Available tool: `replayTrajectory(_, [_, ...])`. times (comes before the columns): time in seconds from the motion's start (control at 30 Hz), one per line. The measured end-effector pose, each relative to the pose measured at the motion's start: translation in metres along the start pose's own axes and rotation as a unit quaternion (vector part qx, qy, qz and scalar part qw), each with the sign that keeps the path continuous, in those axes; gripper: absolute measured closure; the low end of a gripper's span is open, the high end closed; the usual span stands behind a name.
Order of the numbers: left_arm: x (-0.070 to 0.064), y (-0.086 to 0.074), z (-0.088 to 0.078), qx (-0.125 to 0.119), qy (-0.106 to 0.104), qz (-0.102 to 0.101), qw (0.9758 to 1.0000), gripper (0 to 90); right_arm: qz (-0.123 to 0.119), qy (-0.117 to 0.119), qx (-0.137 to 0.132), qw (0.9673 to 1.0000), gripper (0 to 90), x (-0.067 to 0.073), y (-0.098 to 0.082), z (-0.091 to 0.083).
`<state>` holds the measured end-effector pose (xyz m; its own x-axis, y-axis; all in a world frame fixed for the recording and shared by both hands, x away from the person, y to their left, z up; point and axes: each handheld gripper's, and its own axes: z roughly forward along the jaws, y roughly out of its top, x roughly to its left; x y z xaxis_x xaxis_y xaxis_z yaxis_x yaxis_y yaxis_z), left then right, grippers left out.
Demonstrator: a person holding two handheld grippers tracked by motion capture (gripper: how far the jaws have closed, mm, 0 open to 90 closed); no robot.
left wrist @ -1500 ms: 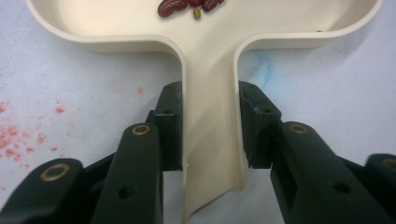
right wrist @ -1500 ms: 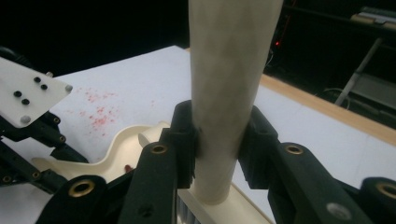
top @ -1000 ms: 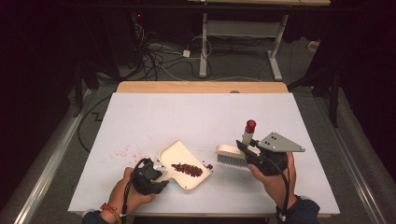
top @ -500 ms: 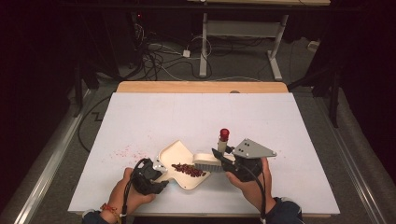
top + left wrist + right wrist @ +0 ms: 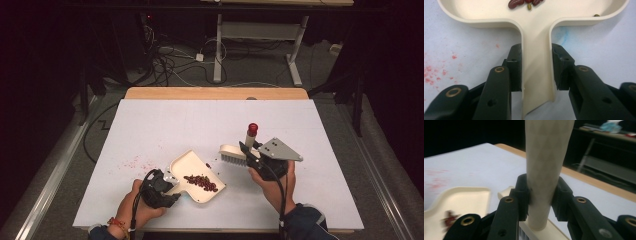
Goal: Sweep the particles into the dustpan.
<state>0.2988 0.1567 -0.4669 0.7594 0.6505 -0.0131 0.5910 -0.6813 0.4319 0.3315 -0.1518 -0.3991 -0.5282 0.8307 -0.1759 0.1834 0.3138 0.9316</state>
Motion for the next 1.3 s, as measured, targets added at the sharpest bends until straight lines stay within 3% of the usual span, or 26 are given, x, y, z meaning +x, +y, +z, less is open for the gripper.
replayTrajectory(0.03, [0.0, 0.0, 0.0, 0.0, 0.0, -0.001, 1.0, 63.5, 0.0, 0.0, 0.0, 1.0, 70.2, 0.0, 0.0, 0.0])
replayTrajectory(0.1, [0.0, 0.0, 0.0, -0.001, 0.001, -0.002, 1.0, 63.5, 0.004, -0.003, 0.002, 1.0, 70.2, 0.003, -0.001, 0.02])
replayTrajectory(0.27, [0.0, -0.001, 0.0, -0.003, 0.0, -0.004, 1.0, 63.5, -0.006, -0.012, -0.008, 0.9999, 70.2, 0.013, -0.003, 0.036])
replayTrajectory(0.3, [0.0, -0.002, -0.001, -0.004, -0.002, -0.006, 1.0, 63.5, -0.002, 0.009, -0.001, 1.0, 70.2, 0.02, -0.001, 0.037])
replayTrajectory(0.33, [0.0, -0.002, -0.001, -0.004, -0.002, -0.006, 1.0, 63.5, -0.002, 0.009, -0.001, 1.0, 70.2, 0.02, -0.001, 0.037])
replayTrajectory(0.4, [0.0, -0.002, -0.001, -0.004, -0.003, -0.005, 1.0, 63.5, -0.003, 0.042, 0.008, 0.9991, 70.2, 0.035, 0.002, 0.031])
replayTrajectory(0.57, [0.0, -0.002, -0.001, -0.003, -0.001, -0.004, 1.0, 63.5, -0.009, 0.091, 0.02, 0.9956, 70.2, 0.058, 0.011, 0.014])
replayTrajectory(0.73, [0.001, -0.002, -0.001, -0.003, -0.004, -0.004, 1.0, 63.4, -0.009, 0.1, -0.002, 0.995, 70.2, 0.062, 0.018, 0.002])
replayTrajectory(0.9, [0.001, -0.002, -0.001, -0.002, -0.004, -0.001, 1.0, 63.4, 0.004, 0.101, -0.013, 0.9948, 70.2, 0.052, 0.022, -0.004])
replayTrajectory(1.03, [0.002, -0.002, -0.003, 0.005, -0.004, 0.005, 1.0, 63.5, 0.006, 0.087, -0.014, 0.9961, 70.2, 0.037, 0.023, -0.01])
replayTrajectory(1.13, [0.002, -0.003, -0.005, 0.007, -0.002, 0.011, 0.9999, 63.5, -0.004, 0.064, 0.008, 0.9979, 70.2, 0.019, 0.013, -0.013])
replayTrajectory(1.3, [0.0, -0.003, -0.008, 0.005, -0.002, 0.014, 0.9999, 63.4, 0.0, 0.053, 0.03, 0.9982, 70.2, 0.005, 0.006, -0.014])
